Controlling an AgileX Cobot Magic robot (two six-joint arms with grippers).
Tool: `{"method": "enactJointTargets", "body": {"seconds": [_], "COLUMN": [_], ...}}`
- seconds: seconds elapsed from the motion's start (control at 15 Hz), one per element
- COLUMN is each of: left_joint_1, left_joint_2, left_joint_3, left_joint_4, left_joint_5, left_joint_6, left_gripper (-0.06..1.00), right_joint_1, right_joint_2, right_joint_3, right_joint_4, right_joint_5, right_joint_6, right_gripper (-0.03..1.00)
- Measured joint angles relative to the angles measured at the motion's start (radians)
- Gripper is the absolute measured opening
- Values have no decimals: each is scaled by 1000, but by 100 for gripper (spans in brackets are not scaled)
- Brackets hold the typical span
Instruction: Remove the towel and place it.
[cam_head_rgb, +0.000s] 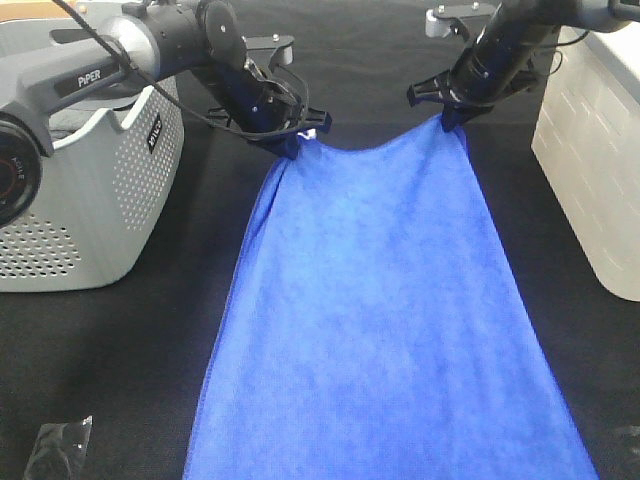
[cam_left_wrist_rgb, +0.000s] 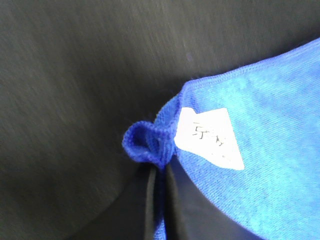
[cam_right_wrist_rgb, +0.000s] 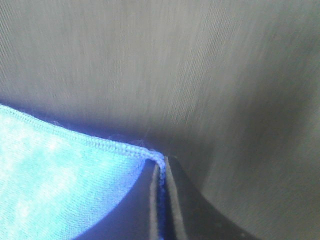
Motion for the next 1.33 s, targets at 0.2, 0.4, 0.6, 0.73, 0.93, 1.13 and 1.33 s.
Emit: {"method": "enactJointTargets", "body": {"seconds": [0.2,0.4,0.6,0.73,0.93,1.13,1.33], "left_joint_1": [0,0,0,0,0,1,1], "left_joint_2": [-2,-8,-14,-14,-14,-14,-14], "left_joint_3": [0,0,0,0,0,0,0], "left_joint_4": [54,92,119,134,196,246,259], "left_joint_5": [-51,-117,-185,-235,-309,-390,-446], "left_joint_6": [0,0,0,0,0,0,0], "left_gripper": [3,3,3,3,3,3,3], "right_joint_1": [0,0,0,0,0,0,0], "right_joint_2": [0,0,0,0,0,0,10], "right_joint_3": [-27,-31,-31,-31,-31,-31,-31], "right_joint_4": [-29,-43,-43,-43,-43,-43,-36], "right_joint_5": [-41,-84,-140,-183,-271,-352,-391], "right_joint_6": [-1,-1,-1,-1,-1,-1,-4], "right_gripper": [3,3,3,3,3,3,3]}}
